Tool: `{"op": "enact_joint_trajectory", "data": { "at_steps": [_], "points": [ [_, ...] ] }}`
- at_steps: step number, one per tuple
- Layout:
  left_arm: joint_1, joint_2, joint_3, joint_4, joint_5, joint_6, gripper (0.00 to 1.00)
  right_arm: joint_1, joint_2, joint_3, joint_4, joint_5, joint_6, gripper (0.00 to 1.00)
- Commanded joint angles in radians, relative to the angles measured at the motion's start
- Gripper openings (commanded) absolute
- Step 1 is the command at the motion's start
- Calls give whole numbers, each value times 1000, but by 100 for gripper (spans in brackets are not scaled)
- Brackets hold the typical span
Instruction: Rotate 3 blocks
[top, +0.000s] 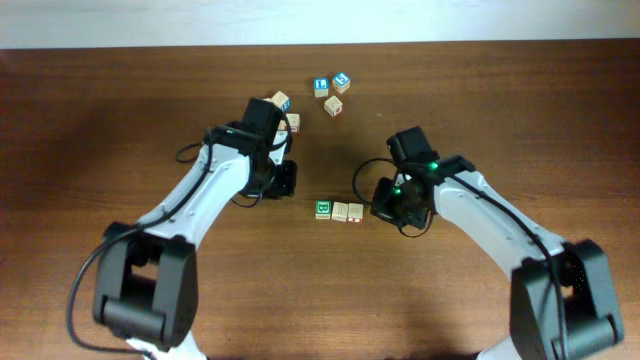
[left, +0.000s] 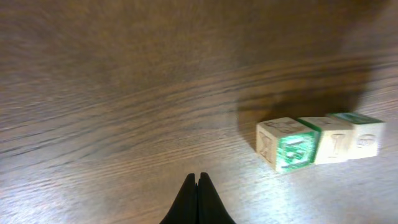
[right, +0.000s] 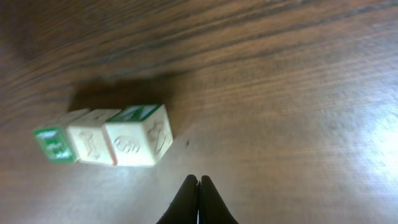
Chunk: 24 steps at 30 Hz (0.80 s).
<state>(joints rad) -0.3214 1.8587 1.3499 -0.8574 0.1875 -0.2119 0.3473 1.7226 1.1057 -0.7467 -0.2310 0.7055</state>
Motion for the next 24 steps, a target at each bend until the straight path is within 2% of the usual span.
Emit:
{"op": "enact_joint_trajectory", "data": {
  "at_steps": [1,14,24],
  "points": [
    [-1,50,-18,8,37,32,0,-1,51,-12,47,-13,8,4],
    [-1,51,-18,11,38,30,0,0,145,-12,159,-106,6,4],
    [-1,51,-18,11,38,26,0,27,149,-12,228,-140,6,4]
  ]
}}
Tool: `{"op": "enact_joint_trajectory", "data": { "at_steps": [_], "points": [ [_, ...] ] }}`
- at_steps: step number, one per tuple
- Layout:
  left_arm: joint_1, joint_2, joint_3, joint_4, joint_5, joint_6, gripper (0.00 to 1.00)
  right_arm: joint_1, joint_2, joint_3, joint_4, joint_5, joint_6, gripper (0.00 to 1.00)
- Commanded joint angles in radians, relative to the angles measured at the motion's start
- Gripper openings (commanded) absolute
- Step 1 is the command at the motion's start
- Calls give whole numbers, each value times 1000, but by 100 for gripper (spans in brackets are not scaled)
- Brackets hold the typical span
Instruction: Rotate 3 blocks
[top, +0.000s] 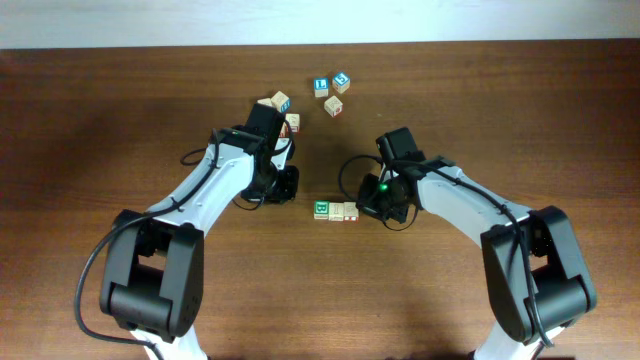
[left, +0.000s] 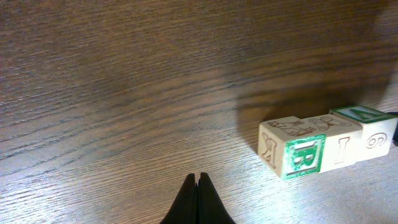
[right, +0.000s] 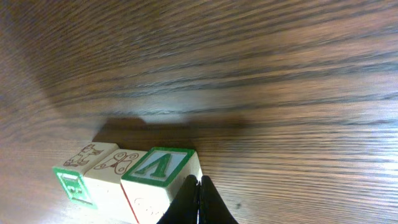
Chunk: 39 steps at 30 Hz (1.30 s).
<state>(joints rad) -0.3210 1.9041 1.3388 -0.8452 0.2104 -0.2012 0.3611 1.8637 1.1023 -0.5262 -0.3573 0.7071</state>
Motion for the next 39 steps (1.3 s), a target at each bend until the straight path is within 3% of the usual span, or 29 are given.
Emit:
{"op": "enact_joint_trajectory", "data": {
  "at_steps": [1,13,15,19,25,29,34,39],
  "points": [
    [-1,5,-7,-2,16,16,0,13,8,-9,8,-14,5,4],
    [-2,5,-13,-5,51,16,0,53,8,-9,66,-28,8,5],
    [-2,5,-13,-8,64,16,0,53,8,-8,67,-28,8,16],
    [-1,5,-13,-21,64,-11,0,51,7,-8,67,-28,7,20],
    [-1,75,-16,-20,143,-18,0,51,7,-8,66,-24,3,19],
    [-1,94,-16,-23,153,-17,0,51,7,-8,66,-24,-16,12],
    [3,93,-14,0,151,-13,0,51,7,-7,66,-24,-16,12],
    [13,76,45,-42,125,9,0,51,5,68,-23,10,-56,25]
  ]
}}
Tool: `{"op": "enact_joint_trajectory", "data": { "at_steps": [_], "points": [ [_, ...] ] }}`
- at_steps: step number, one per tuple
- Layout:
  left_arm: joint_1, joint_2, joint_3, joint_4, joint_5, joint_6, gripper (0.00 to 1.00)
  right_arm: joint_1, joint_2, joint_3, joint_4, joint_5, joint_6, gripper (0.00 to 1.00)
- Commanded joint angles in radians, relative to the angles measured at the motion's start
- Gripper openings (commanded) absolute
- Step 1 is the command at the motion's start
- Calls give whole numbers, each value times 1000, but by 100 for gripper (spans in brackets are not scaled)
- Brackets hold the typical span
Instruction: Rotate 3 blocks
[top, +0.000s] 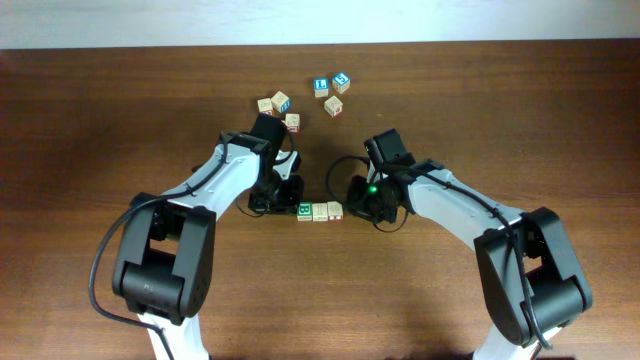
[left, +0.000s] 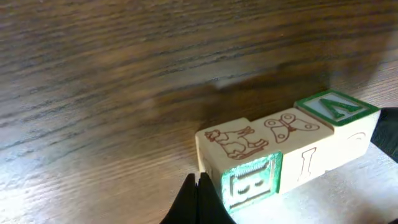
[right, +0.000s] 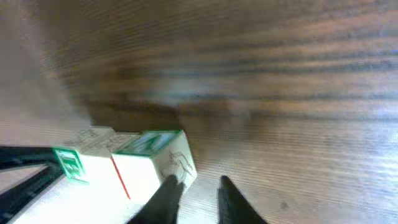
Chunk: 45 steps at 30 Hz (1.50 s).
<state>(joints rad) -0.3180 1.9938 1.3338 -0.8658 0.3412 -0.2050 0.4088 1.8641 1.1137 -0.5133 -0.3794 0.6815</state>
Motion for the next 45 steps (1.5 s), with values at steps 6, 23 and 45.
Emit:
{"op": "enact_joint_trajectory", "data": {
  "at_steps": [6,23,45],
  "points": [
    [10,-72,66,-54,-72,13,0,3,5,89,-78,83,-39,37],
    [-67,-89,56,130,-253,-184,0,3,7,76,-71,269,37,42],
    [-119,0,50,73,-225,-183,0,3,7,76,-74,272,37,42]
  ]
}}
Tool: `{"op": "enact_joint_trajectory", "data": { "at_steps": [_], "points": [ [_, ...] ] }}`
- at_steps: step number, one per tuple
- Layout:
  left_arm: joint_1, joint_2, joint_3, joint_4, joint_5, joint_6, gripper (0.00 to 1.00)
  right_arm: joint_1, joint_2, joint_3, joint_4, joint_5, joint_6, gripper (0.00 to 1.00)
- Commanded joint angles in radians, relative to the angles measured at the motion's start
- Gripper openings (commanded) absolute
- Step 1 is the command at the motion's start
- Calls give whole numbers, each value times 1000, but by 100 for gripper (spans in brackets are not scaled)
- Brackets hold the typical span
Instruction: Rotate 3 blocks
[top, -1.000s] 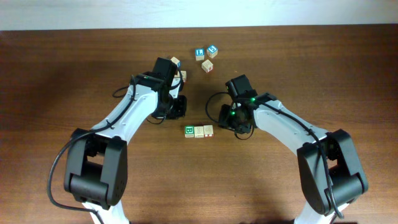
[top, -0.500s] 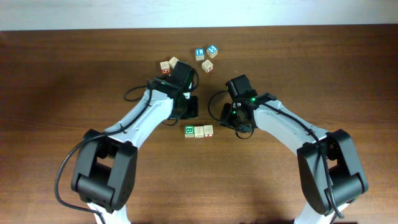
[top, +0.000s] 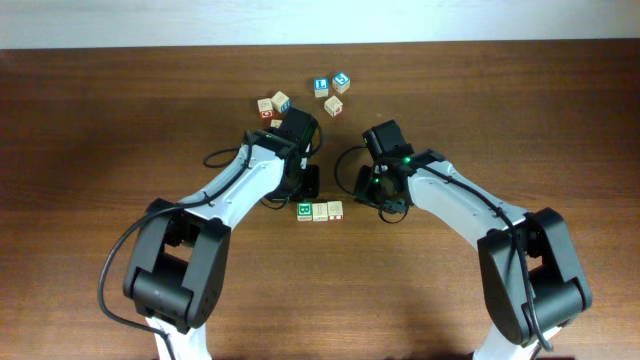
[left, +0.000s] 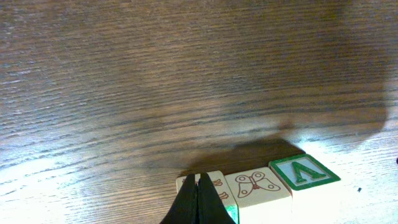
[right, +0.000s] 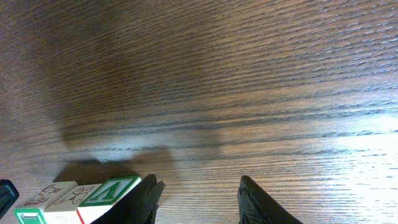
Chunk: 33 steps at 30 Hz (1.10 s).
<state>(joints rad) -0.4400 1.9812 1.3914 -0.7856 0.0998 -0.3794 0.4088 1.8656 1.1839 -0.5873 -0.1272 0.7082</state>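
Note:
Three wooden blocks lie in a row on the table: a green-lettered block (top: 305, 211), a butterfly block (top: 320, 211) and a green V block (top: 335, 210). My left gripper (left: 198, 178) is shut, its tips over the far edge of the leftmost block (left: 211, 185), beside the butterfly block (left: 255, 185) and V block (left: 303, 171). My right gripper (right: 200, 194) is open with nothing between its fingers. Its left finger (right: 148, 198) stands just right of the V block (right: 112, 190). In the overhead view the left gripper (top: 305, 182) is behind the row and the right gripper (top: 385, 197) is to its right.
Several loose blocks lie at the back of the brown wooden table (top: 100, 150): a pair (top: 272, 104) behind the left arm, and a blue-lettered pair (top: 331, 83) with a tan block (top: 334, 105) in front of it. A white strip (top: 320, 20) borders the far edge.
My right gripper has opened wide and drawn back a little from the V block. My left gripper has moved from the row's left end to behind its leftmost block. The row has not shifted.
Both grippers were shut and stood apart from the row, one on each side. Then the right tips were at the V block's end. After that the row lay further left with the left gripper at its other end. Now the right gripper is open.

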Motion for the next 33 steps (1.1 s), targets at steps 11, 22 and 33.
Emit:
{"op": "enact_joint_trajectory", "data": {
  "at_steps": [11,22,33],
  "points": [
    [1,12,-7,-31,35,-9,0,3,6,5,0,21,10,42],
    [1,12,-7,-34,35,-9,0,3,6,5,0,20,10,42],
    [57,11,84,-97,-67,7,0,3,6,5,-1,20,10,43]
  ]
}}
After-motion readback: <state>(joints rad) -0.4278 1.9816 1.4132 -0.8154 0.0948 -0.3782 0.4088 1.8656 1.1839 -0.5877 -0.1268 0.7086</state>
